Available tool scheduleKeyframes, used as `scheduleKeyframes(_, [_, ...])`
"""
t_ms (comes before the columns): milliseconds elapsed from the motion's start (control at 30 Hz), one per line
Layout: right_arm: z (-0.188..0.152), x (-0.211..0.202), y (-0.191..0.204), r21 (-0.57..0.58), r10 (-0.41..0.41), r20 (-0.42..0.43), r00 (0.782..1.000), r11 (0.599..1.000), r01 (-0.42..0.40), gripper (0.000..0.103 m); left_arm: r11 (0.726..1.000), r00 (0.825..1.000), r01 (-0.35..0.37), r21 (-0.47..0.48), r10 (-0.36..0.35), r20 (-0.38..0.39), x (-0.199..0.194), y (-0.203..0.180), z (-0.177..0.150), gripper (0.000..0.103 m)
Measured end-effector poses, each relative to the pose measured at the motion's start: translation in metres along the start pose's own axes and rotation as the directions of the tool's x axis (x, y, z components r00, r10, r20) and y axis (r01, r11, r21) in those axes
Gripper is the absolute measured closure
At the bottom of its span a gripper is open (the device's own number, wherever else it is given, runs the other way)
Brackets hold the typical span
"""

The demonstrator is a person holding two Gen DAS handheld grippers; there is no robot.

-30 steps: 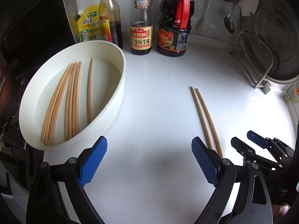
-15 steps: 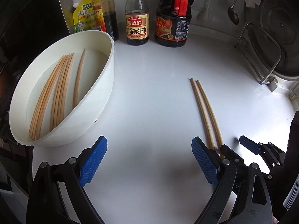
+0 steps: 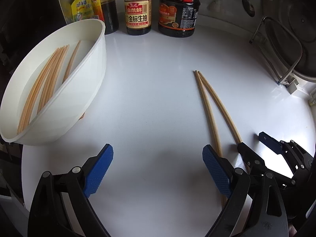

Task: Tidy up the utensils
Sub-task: 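Lower the right tool onto one chopstick while the left tool separates the other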

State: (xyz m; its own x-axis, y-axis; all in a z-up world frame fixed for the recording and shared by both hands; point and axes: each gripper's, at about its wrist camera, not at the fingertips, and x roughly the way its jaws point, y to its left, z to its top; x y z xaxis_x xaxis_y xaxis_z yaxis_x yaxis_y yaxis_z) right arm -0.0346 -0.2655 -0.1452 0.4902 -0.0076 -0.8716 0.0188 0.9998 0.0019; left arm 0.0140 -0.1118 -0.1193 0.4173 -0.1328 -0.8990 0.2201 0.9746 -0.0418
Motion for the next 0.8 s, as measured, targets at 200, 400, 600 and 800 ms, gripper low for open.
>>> scheduleKeyframes(200, [0.001, 0.002, -0.018, 0.0, 0.001, 0.011, 1.0, 1.0, -0.001, 0.052, 0.999, 1.0, 0.009, -0.034, -0.009, -0.012, 0.011, -0.013, 0.0, 0.013])
scheduleKeyframes(400, [0.001, 0.001, -0.038, 0.013, 0.002, 0.022, 1.0, 1.0, -0.002, 0.052, 1.0, 1.0, 0.014, -0.026, -0.015, -0.022, 0.021, -0.03, -0.001, 0.013])
scheduleKeyframes(600, [-0.002, -0.002, -0.039, -0.055, 0.04, 0.034, 0.999, 0.998, -0.038, 0.052, 1.0, 1.0, -0.002, -0.013, 0.001, -0.019, 0.028, -0.042, -0.002, 0.013])
scheduleKeyframes(800, [-0.002, -0.002, -0.038, -0.089, 0.058, 0.043, 0.997, 0.995, -0.054, 0.053, 1.0, 0.999, -0.029, 0.002, 0.029, -0.031, 0.035, -0.044, -0.005, 0.013])
